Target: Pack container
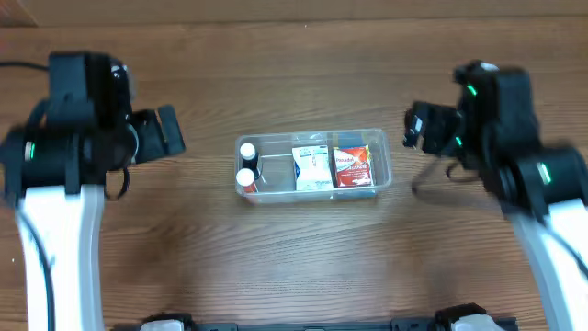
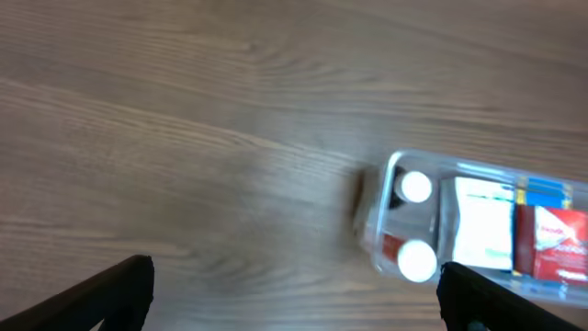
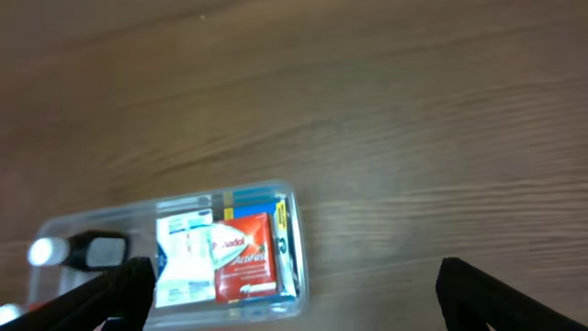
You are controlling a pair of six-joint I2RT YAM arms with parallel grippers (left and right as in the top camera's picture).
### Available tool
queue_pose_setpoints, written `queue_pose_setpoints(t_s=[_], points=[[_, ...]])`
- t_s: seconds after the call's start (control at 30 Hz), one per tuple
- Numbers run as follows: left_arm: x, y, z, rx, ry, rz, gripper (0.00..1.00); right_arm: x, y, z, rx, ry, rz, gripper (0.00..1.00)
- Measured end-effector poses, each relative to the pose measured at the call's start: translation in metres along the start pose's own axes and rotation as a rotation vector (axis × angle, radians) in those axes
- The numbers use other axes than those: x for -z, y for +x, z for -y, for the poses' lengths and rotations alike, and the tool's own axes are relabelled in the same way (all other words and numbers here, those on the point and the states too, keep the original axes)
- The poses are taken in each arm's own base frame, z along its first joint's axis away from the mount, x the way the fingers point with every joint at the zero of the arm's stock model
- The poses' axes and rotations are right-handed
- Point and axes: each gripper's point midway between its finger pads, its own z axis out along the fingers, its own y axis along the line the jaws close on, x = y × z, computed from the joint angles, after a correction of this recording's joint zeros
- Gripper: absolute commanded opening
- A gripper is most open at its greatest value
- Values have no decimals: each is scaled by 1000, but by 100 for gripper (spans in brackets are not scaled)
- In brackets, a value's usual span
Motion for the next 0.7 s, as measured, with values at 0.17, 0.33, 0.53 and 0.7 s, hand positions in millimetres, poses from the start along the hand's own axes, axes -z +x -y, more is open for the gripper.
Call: queue_pose_setpoints(t_s=[0.17,0.33,0.53,0.7], points=[[59,69,-8,-64,102,317,100,33,63,24,-17,-50,143,100],[65,131,-23,-84,117,433,100,47,117,45,-36,-41,121,100],[58,157,-30,-85,102,354,100,45,123,47,-37,-32,96,100],[58,157,-30,-85,102,354,100,45,123,47,-38,-32,98,100]])
